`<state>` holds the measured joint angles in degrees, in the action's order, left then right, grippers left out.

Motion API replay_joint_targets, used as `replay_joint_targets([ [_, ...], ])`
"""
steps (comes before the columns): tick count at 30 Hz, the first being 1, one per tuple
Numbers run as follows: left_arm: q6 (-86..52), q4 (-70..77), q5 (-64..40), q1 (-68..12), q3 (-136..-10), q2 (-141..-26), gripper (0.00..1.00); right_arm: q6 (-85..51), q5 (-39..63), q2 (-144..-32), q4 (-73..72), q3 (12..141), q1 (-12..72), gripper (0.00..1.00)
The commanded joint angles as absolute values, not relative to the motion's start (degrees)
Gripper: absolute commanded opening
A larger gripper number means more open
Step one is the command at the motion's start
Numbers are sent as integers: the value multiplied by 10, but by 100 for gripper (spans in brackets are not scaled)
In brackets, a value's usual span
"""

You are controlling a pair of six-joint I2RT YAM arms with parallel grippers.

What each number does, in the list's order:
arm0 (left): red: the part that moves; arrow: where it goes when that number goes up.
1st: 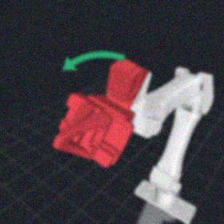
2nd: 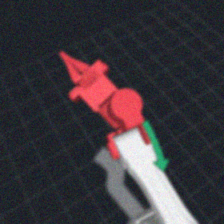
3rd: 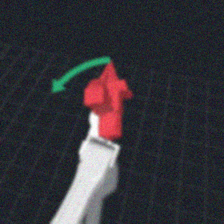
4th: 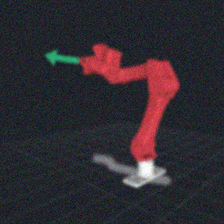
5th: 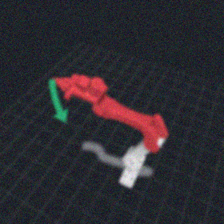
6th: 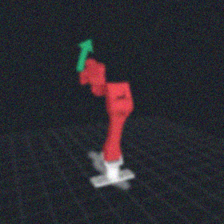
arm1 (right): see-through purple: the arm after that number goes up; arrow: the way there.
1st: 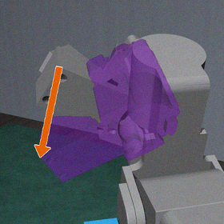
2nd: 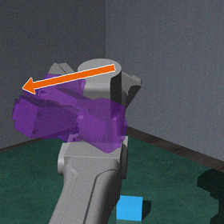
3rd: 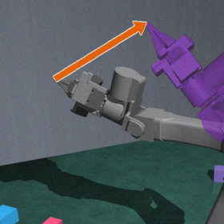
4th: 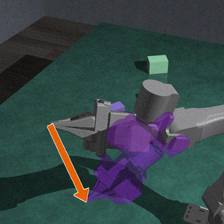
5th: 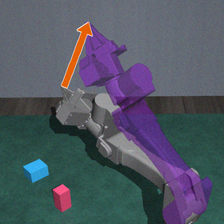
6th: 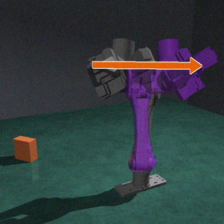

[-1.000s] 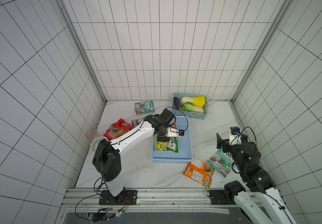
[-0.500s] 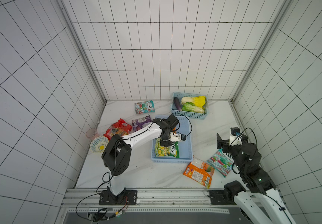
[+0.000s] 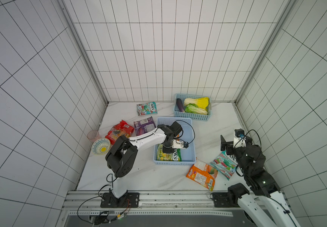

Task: Put the candies in the basket
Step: Place the candy in the basket, then pick up the candy at the center of the board.

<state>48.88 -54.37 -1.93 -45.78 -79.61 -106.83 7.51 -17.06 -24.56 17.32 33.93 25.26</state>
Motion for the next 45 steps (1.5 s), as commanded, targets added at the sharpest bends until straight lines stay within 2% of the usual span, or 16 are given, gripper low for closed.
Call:
replay_joint_targets([
  [1, 473, -517, -33, -465, -783, -1032, 44, 71, -179, -242, 162, 328, 260, 99],
  [6, 446, -499, -30, -465, -781, -987, 53, 73, -183, -252, 161, 328, 260, 99],
  [8, 440, -491, -31, -465, -776, -968, 59, 71, -180, -249, 162, 328, 259, 99],
  [9, 434, -487, -28, -465, -774, -961, 65, 71, -181, -248, 162, 327, 260, 99],
  [14, 393, -479, -19, -456, -765, -918, 69, 73, -187, -258, 162, 327, 259, 99],
  [15, 387, -472, -20, -452, -760, -910, 77, 73, -186, -256, 163, 327, 259, 99],
  [21, 329, -434, -11, -395, -755, -870, 78, 74, -190, -270, 161, 325, 258, 99],
  [24, 291, -405, 1, -367, -747, -842, 84, 74, -188, -271, 162, 324, 258, 99],
  [26, 261, -403, 1, -344, -753, -824, 85, 74, -193, -280, 163, 323, 257, 99],
  [31, 175, -392, -41, -273, -735, -776, 95, 75, -193, -293, 170, 329, 257, 99],
  [39, 97, -389, -83, -194, -690, -706, 96, 50, -209, -330, 211, 364, 257, 99],
  [45, 38, -352, -168, -111, -621, -662, 97, -34, -240, -397, 310, 426, 257, 99],
])
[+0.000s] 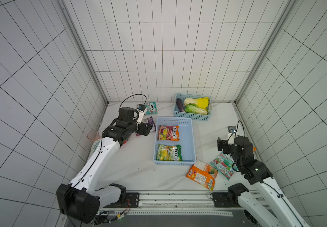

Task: Put the candies in the basket
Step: Pick up the candy at the center of the board.

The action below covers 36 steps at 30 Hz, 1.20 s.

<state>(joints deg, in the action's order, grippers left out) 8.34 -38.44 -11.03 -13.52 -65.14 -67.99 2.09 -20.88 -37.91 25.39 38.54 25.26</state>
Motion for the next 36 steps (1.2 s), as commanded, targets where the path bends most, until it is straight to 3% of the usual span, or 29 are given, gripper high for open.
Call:
replay_joint_targets([
  [1, 29, -337, -189, -97, -605, -656, 97, -54, -258, -409, 323, 430, 256, 99],
  [6, -2, -316, -221, -49, -575, -644, 98, -159, -307, -457, 388, 462, 239, 99],
  [18, -3, -306, -217, -42, -572, -638, 98, -296, -260, -562, 454, 485, 168, 99],
  [27, -2, -310, -207, -52, -575, -632, 98, -318, -221, -646, 441, 494, 72, 99],
  [36, 8, -301, -183, -64, -565, -616, 98, -325, -250, -788, 386, 533, 38, 97],
])
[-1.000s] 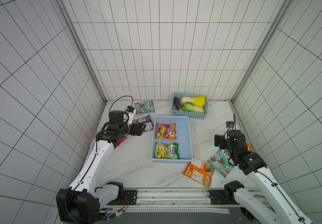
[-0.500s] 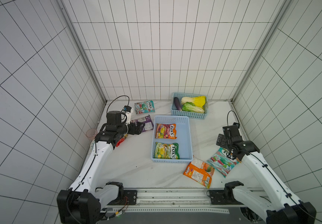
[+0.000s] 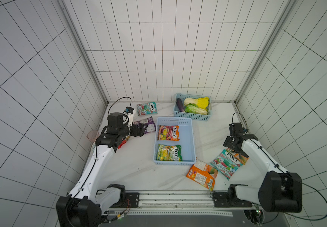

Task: Put the candies in the basket
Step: Pick up the candy at the center of the board.

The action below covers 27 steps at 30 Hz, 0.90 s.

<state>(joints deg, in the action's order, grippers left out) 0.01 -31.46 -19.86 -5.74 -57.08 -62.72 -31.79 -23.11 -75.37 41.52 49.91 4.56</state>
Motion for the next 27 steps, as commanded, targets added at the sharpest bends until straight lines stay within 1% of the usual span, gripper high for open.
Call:
replay_joint_targets([
  [1, 10, -300, -180, -67, -563, -614, 98, -319, -255, -805, 380, 540, 38, 97],
  [4, 4, -311, -198, -66, -571, -611, 98, -303, -265, -862, 375, 572, 38, 98],
  [7, 8, -309, -178, -74, -571, -607, 98, -302, -269, -908, 372, 596, 32, 99],
  [12, 6, -314, -191, -75, -576, -601, 98, -305, -235, -966, 358, 606, 13, 94],
  [15, 12, -307, -169, -83, -570, -595, 99, -297, -199, -985, 347, 605, -1, 85],
  [18, 9, -313, -188, -79, -573, -591, 98, -300, -183, -993, 349, 607, -12, 80],
  [19, 9, -315, -183, -78, -576, -591, 98, -299, -180, -994, 349, 607, -14, 79],
  [20, 11, -315, -174, -79, -576, -590, 98, -295, -172, -998, 348, 608, -15, 76],
  [23, 16, -308, -160, -86, -569, -584, 98, -289, -163, -1011, 352, 615, -17, 74],
  [25, 13, -316, -173, -84, -574, -585, 98, -290, -158, -1018, 357, 620, -20, 69],
  [27, 14, -320, -161, -86, -579, -585, 98, -287, -152, -1017, 354, 618, -22, 63],
])
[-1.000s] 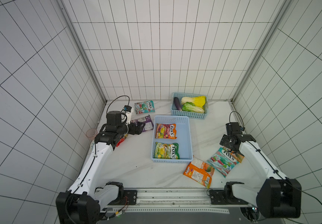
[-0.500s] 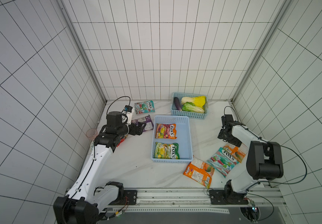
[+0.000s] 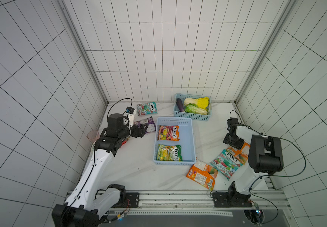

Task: Put the candies in the basket
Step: Pick up the candy at the center of the board.

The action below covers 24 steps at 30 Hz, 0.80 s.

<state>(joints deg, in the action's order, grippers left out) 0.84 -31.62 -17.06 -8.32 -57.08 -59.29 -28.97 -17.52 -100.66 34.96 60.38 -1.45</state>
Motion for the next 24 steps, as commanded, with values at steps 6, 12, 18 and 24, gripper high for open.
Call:
replay_joint_targets([
  [6, 14, -316, -168, -90, -575, -582, 98, -280, -136, -1017, 348, 618, -26, 32],
  [12, 16, -314, -162, -93, -573, -578, 98, -272, -132, -997, 334, 609, -24, 0],
  [18, 18, -308, -142, -99, -569, -578, 98, -242, -176, -958, 335, 616, 14, 0],
  [24, 16, -310, -124, -99, -572, -585, 98, -195, -214, -925, 346, 646, 71, 0],
])
